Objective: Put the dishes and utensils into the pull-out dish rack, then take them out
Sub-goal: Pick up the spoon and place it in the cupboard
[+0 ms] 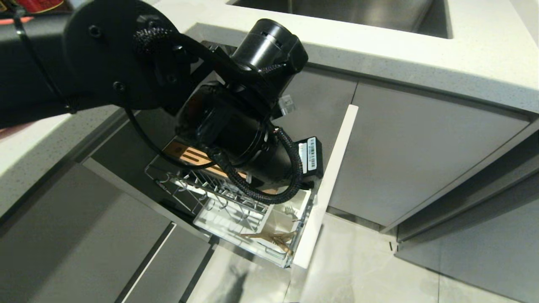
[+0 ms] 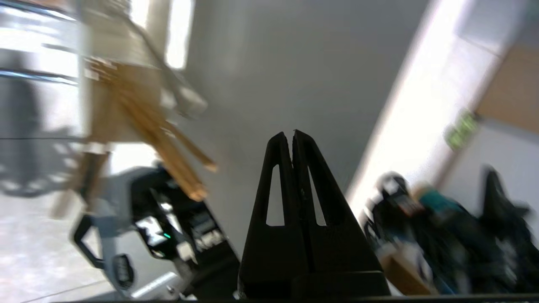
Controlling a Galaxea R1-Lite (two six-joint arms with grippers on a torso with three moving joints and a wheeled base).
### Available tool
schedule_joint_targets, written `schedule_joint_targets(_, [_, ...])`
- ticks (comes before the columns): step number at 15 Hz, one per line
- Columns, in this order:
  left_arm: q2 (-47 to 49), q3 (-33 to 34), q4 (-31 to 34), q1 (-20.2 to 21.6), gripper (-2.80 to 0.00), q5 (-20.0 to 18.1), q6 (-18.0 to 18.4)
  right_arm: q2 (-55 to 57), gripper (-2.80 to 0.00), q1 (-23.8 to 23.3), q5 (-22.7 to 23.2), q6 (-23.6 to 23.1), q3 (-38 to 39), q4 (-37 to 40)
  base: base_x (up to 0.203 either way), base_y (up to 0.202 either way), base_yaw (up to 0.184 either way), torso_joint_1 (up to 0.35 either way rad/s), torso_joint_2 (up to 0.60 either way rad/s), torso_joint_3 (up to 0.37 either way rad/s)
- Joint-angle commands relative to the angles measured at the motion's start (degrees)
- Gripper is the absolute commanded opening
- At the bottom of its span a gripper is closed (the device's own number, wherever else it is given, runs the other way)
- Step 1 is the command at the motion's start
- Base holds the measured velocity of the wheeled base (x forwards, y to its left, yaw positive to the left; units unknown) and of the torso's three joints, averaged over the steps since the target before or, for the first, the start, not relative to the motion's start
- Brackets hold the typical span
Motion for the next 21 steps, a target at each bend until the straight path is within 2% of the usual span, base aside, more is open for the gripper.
schedule_joint_targets(1, [0.32,0.00,0.25,0.61,-2.80,3.17,-0.07,-0.24,-2.80,0.00,-0.01,0.02,0.00,-0.05,0.000,0.000,0.000,0.000,0.00,0.000])
schedule_joint_targets(8, [-2.34,0.03,-0.07,2.83,-2.80,13.11,0.85,-0.24,-2.80,0.00,-0.01,0.02,0.00,-0.05,0.000,0.000,0.000,0.000,0.00,0.000])
schedule_joint_targets(10, [-7.44,0.08,-0.06,4.14,-2.80,13.78,1.70,-0.24,-2.80,0.00,-0.01,0.02,0.00,-0.05,0.000,0.000,0.000,0.000,0.00,0.000])
schedule_joint_targets(14, [-21.06,0.16,-2.63,10.77,-2.80,14.16,3.32,-0.24,-2.80,0.00,-0.01,0.02,0.00,-0.05,0.000,0.000,0.000,0.000,0.00,0.000])
schedule_joint_targets(16, [-28.24,0.22,-4.41,16.45,-2.80,13.53,4.89,-0.24,-2.80,0.00,-0.01,0.02,0.00,-0.05,0.000,0.000,0.000,0.000,0.00,0.000])
schedule_joint_targets(19, [-35.86,0.74,-6.78,30.49,-2.80,8.26,8.47,-0.24,-2.80,0.00,-0.01,0.02,0.00,-0.05,0.000,0.000,0.000,0.000,0.00,0.000])
schedule_joint_targets(21, [-40.48,1.96,-7.51,39.24,-2.80,4.87,12.28,-0.24,-2.80,0.00,-0.01,0.02,0.00,-0.05,0.000,0.000,0.000,0.000,0.00,0.000])
